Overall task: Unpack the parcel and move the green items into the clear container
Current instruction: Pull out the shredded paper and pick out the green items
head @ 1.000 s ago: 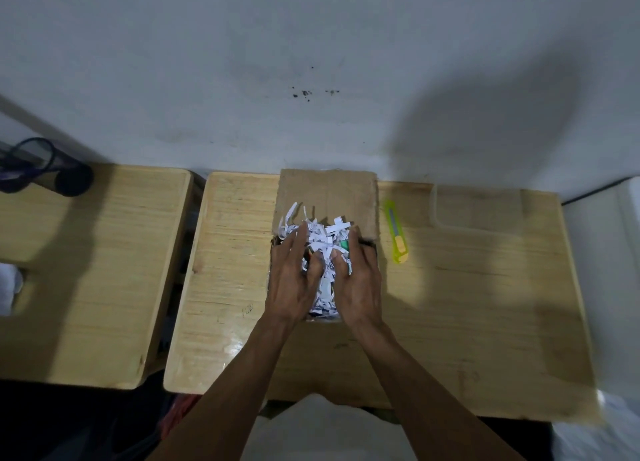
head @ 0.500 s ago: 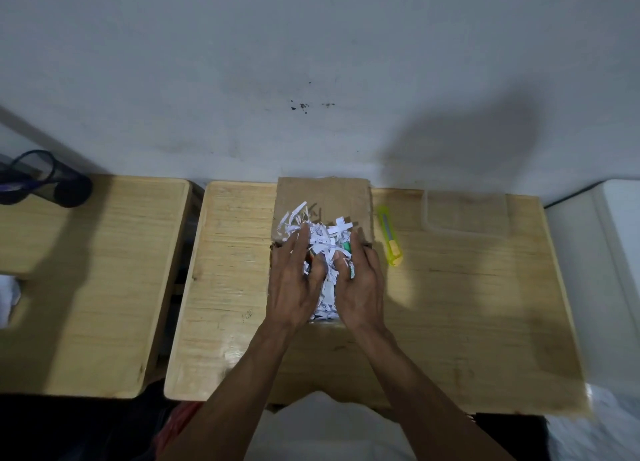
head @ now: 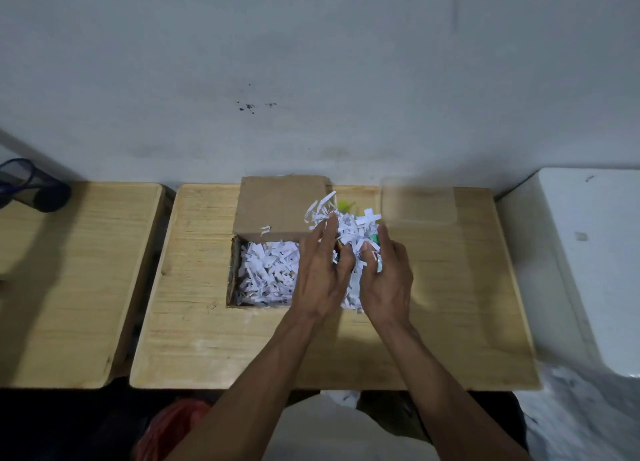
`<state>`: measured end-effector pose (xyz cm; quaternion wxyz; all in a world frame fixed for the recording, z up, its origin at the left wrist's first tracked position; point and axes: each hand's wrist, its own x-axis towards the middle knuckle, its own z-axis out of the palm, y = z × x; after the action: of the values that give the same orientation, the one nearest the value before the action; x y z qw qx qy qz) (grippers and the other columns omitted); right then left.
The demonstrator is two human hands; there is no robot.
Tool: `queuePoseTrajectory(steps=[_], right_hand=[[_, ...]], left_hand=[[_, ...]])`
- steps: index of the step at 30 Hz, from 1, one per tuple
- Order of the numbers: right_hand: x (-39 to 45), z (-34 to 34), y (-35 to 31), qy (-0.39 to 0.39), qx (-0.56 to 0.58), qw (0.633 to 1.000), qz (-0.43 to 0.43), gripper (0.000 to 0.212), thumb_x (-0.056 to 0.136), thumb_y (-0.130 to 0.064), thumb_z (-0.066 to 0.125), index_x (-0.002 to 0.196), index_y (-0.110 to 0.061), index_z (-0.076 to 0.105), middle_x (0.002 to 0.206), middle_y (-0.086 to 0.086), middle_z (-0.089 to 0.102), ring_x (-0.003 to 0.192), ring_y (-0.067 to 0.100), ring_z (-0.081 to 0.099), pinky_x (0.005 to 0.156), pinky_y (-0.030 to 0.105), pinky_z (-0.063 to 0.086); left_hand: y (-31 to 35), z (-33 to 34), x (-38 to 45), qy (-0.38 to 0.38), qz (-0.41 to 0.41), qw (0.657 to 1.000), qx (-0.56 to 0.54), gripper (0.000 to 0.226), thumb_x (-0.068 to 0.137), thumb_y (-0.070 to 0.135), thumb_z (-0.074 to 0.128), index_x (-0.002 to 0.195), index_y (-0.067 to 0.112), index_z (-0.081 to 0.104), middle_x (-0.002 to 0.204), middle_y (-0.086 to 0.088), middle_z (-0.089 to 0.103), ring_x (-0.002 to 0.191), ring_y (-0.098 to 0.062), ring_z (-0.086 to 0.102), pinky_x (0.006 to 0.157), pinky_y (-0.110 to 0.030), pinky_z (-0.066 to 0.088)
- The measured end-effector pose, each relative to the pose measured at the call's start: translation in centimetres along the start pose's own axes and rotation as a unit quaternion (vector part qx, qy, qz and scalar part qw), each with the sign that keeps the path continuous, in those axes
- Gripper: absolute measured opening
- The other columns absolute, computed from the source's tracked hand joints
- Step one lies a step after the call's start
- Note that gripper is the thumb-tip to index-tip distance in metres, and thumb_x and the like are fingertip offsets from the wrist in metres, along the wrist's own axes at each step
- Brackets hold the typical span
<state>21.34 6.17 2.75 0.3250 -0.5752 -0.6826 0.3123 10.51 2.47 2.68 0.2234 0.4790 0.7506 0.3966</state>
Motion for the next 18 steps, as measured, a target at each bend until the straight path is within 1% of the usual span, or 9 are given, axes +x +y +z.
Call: queuePoseTrajectory(steps=[3, 4, 7, 9, 12, 13, 16, 18], right_hand=[[0.5, -3.7, 1.8, 0.010, -0.009, 1.000, 0.009, 0.046, 0.100, -0.021, 0.051, 0.144, -0.015, 0.044, 0.111, 0.012, 0.056, 0.094, 0.017, 0.055, 0.078, 0.011, 0.030], [0.6, -4.9, 2.4, 0.013, -0.009, 1.000, 0.014, 0.046, 0.100, -0.020, 0.051, 0.144, -0.015, 0.045, 0.110, 0.010, 0.056, 0.093, 0.016, 0.054, 0.078, 0.011, 0.030], [0.9, -8.2, 4.3, 0.012, -0.005, 1.000, 0.029, 0.046, 0.100, -0.022, 0.050, 0.145, -0.017, 0.043, 0.108, 0.002, 0.051, 0.092, 0.010, 0.049, 0.077, 0.003, 0.027], [0.9, -10.0, 5.6, 0.009, -0.004, 0.999, 0.033, 0.046, 0.099, -0.022, 0.050, 0.145, -0.017, 0.043, 0.106, 0.000, 0.049, 0.091, 0.009, 0.048, 0.077, -0.001, 0.026], [0.8, -11.8, 7.7, 0.002, -0.014, 1.000, 0.027, 0.045, 0.099, -0.019, 0.052, 0.144, -0.014, 0.046, 0.103, 0.003, 0.050, 0.089, 0.010, 0.048, 0.078, 0.005, 0.027], [0.8, -12.2, 8.4, -0.004, -0.016, 0.999, 0.029, 0.046, 0.099, -0.019, 0.052, 0.144, -0.015, 0.045, 0.103, 0.004, 0.051, 0.089, 0.010, 0.048, 0.078, 0.007, 0.027], [0.4, -13.0, 10.6, -0.020, -0.028, 0.999, 0.035, 0.046, 0.099, -0.020, 0.052, 0.144, -0.015, 0.045, 0.104, 0.009, 0.054, 0.089, 0.010, 0.047, 0.077, 0.010, 0.028], [0.2, -13.3, 11.8, -0.027, -0.031, 0.998, 0.038, 0.046, 0.099, -0.021, 0.052, 0.144, -0.015, 0.045, 0.106, 0.010, 0.055, 0.091, 0.008, 0.046, 0.078, 0.010, 0.028]], left_hand=[[3.0, 2.9, -0.7, -0.013, 0.010, 1.000, 0.002, 0.057, 0.101, 0.032, 0.046, 0.153, 0.012, 0.040, 0.131, -0.009, 0.057, 0.117, -0.028, 0.050, 0.095, -0.026, 0.037], [4.0, 3.9, -1.0, -0.012, 0.009, 1.000, 0.000, 0.057, 0.100, 0.032, 0.046, 0.153, 0.013, 0.040, 0.133, -0.010, 0.057, 0.117, -0.027, 0.050, 0.094, -0.025, 0.036], [6.7, 6.6, -2.0, -0.011, 0.011, 1.000, -0.007, 0.056, 0.101, 0.027, 0.049, 0.154, 0.014, 0.038, 0.136, -0.012, 0.055, 0.117, -0.029, 0.049, 0.086, -0.010, 0.026], [7.6, 8.4, -2.7, -0.019, 0.010, 1.000, -0.013, 0.057, 0.102, 0.028, 0.048, 0.155, 0.014, 0.036, 0.136, -0.013, 0.055, 0.118, -0.030, 0.047, 0.088, -0.006, 0.022], [8.2, 11.2, -3.7, -0.033, 0.003, 0.999, -0.017, 0.064, 0.098, 0.042, 0.036, 0.155, 0.014, 0.035, 0.132, -0.014, 0.056, 0.115, -0.030, 0.049, 0.092, 0.000, 0.019], [8.3, 12.0, -4.0, -0.035, -0.005, 0.999, -0.020, 0.064, 0.098, 0.042, 0.036, 0.155, 0.014, 0.035, 0.133, -0.013, 0.055, 0.115, -0.029, 0.049, 0.092, 0.003, 0.018], [8.3, 14.2, -4.9, -0.041, -0.033, 0.998, -0.022, 0.056, 0.103, 0.029, 0.046, 0.156, 0.015, 0.034, 0.138, -0.010, 0.053, 0.119, -0.029, 0.047, 0.089, 0.008, 0.015], [8.1, 15.3, -5.6, -0.050, -0.042, 0.998, -0.016, 0.055, 0.104, 0.025, 0.047, 0.156, 0.015, 0.034, 0.138, -0.009, 0.053, 0.119, -0.027, 0.046, 0.088, 0.008, 0.014]])
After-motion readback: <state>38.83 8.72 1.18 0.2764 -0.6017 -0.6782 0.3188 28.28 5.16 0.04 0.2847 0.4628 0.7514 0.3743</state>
